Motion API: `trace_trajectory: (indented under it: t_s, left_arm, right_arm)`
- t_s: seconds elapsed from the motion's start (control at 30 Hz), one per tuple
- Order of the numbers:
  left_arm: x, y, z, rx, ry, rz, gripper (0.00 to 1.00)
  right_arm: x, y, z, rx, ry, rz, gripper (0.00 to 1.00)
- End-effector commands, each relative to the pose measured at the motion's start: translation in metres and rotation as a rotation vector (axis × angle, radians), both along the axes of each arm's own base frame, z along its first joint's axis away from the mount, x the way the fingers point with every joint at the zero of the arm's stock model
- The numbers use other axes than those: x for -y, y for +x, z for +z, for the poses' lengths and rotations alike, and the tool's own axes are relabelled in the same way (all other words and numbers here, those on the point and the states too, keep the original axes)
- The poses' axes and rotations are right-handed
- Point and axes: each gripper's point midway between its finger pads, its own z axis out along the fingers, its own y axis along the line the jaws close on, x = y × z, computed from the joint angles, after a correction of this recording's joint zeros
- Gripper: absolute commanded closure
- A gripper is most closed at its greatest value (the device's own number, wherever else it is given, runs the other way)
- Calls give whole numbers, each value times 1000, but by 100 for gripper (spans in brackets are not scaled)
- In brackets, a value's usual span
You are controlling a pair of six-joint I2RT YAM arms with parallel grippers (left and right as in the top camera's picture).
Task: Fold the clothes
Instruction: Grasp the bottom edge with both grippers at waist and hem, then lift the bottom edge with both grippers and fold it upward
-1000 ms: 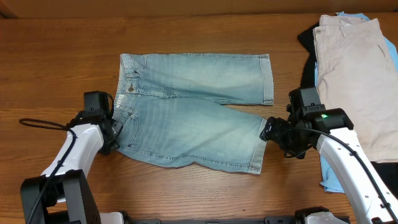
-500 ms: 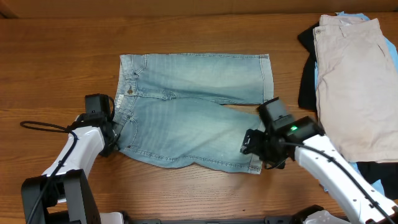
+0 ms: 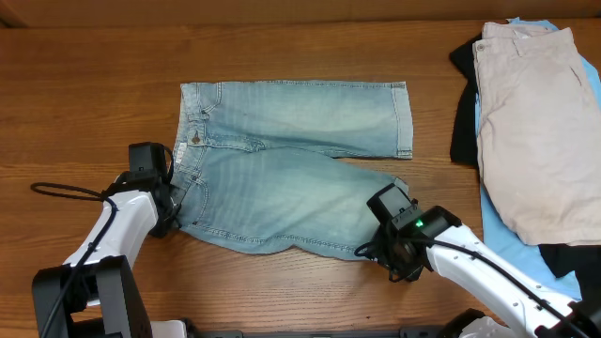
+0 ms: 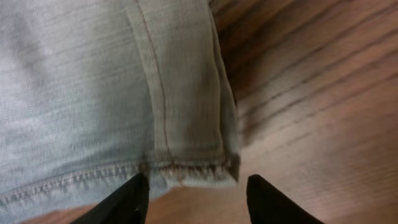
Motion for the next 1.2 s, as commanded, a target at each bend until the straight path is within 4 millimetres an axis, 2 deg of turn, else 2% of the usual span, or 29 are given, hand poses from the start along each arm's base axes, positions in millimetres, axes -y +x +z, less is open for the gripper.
trace_trajectory:
  t_s: [0.0,0.17,0.33,0.4,0.43,0.53,0.6,0.7,0.77,0.8,0.87,0.9,0.93,1.03,1.17]
  left_arm:
    - [-2,-12,-3,-47,16,-12,96]
    - [-3,-12,-3,-49,20,-22,96]
    - [-3,-12,-3,-54,23,-40,96]
    - [-3,-12,-3,-54,23,-40,96]
    - [-3,-12,-3,-54,23,-40,96]
    - [-3,-12,-3,-54,23,-40,96]
    - [-3,-12,-3,-54,23,-40,96]
    - [-3,-12,-3,-54,23,-40,96]
    - [-3,-12,-3,-55,24,-43,96]
    - [-3,-12,-3,-59,26,-58,96]
    - [-3,-11,-3,-67,33,-98,96]
    - [-3,-10,-2,-71,36,-122,96]
    - [-3,-10,1,-80,40,-149,96]
    - [-4,-8,16,-118,43,-204,96]
    - [-7,12,62,-135,65,-322,96]
  right_arm:
    - [2,-2,-10,11,-5,-33,50]
    - [5,8,-12,56,-19,-40,71]
    - [10,11,-13,72,-47,-68,80]
    - [11,11,-14,67,-54,-70,80]
    - [12,9,-15,60,-58,-70,75]
    - [14,2,-22,19,-67,-71,53]
    - [15,-2,-27,-6,-79,-75,50]
    - [14,-4,-35,-36,-87,-75,50]
    - [13,-5,-39,-52,-88,-75,58]
    - [13,-6,-40,-59,-90,-75,65]
    - [14,-6,-39,-61,-92,-77,85]
    - [15,-5,-37,-59,-93,-80,93]
    - [16,-3,-34,-56,-96,-86,96]
    - [23,12,-14,-16,-112,-103,96]
    - [36,55,35,109,-118,-79,96]
